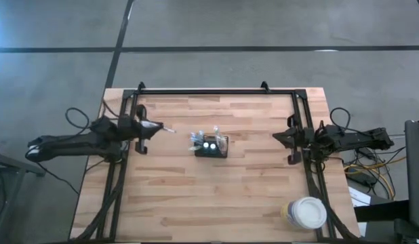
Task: Pick & Place toothbrushing station
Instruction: Put the violet toothbrush into the black wire organizer
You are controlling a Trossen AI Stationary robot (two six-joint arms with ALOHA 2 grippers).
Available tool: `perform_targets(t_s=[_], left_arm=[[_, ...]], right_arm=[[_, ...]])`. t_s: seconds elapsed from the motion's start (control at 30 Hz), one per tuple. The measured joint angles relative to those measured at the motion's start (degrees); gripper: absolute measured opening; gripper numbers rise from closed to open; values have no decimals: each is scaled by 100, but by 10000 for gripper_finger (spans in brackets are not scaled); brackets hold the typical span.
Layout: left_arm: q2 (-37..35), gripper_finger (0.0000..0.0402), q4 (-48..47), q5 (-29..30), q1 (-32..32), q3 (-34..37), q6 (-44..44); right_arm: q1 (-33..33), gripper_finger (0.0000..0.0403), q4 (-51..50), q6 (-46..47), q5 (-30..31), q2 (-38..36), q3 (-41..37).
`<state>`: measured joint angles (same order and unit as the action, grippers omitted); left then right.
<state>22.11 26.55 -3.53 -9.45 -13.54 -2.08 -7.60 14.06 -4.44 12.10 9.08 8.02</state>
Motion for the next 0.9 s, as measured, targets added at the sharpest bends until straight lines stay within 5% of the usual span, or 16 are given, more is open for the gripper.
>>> perform_targets(t_s=[0.2, 0.6, 0.9], left_arm=[[885, 24, 108, 54, -2, -1036, 224], [4948, 24, -125, 5, -7, -4108, 331], [6890, 24, -399, 12, -39, -5394, 468]], right_arm=[[0, 8, 37, -42, 145, 2, -68], [0, 8, 166, -27, 157, 4, -174], [0, 8, 113, 60, 133, 4, -174]])
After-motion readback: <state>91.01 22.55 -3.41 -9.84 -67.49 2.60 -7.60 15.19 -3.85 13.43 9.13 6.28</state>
